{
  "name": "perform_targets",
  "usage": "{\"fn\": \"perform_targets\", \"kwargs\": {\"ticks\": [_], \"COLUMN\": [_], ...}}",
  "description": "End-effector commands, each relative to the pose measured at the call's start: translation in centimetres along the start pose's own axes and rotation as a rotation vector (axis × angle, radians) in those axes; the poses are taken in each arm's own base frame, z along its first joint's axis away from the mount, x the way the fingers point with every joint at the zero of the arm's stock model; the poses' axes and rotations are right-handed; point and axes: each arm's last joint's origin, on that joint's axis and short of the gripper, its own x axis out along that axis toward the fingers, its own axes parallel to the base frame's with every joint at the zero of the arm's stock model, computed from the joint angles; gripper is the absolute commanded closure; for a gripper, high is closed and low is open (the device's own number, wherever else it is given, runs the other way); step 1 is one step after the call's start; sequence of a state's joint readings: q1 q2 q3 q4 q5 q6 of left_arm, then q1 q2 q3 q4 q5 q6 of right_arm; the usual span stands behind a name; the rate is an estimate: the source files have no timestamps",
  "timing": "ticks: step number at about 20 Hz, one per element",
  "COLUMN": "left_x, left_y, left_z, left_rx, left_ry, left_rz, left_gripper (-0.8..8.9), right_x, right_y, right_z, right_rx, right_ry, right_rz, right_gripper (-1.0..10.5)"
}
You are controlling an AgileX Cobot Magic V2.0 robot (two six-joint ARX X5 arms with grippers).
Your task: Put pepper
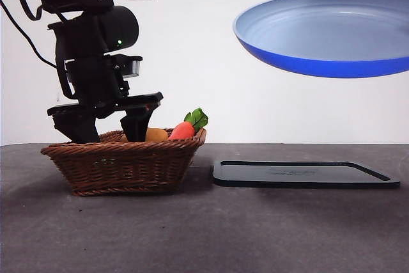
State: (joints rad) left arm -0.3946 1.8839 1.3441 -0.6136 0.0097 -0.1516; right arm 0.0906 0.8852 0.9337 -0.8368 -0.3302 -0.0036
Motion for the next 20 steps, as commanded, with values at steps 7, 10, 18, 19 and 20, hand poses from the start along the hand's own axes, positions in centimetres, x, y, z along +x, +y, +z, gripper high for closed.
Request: {"fn": "perform_targets", "kwargs": {"ticks": [7, 10, 18, 19, 20], "left_x": [1.3, 1.3, -1.6, -2.2, -3.1], "left_y": [-0.7, -0.6, -0.8, -0.8, -0.9], "left_z": [-0.1, -0.3, 0.2, 0.2, 0.3], "left_rx": [-0.013, -0.036, -0.095, -0.094, -0.093], "left_ry": [0.038, 0.06, -0.007, -0.02, -0.036], "left_rz": [0.007, 0.014, -0.017, -0.04, -0.076], "left_gripper": [6.51, 7.29, 7.28, 7.29, 7.29], "right_x": [-0.3, -0.3, -0.3, -0.2, 0.0], "right_y": [0.2, 0.2, 0.1, 0.1, 0.0], "right_z": [0.7, 0.7, 0.7, 0.7, 0.8], "right_rx": [-0.004, -0.004, -0.003, -0.002, 0.002], "right_ry": [-0.034, -0.035, -0.033, -0.028, -0.02], "right_rz": [0.005, 0.005, 0.005, 0.005, 0.005], "right_gripper": [9.4, 9.4, 9.4, 9.4, 9.4]}}
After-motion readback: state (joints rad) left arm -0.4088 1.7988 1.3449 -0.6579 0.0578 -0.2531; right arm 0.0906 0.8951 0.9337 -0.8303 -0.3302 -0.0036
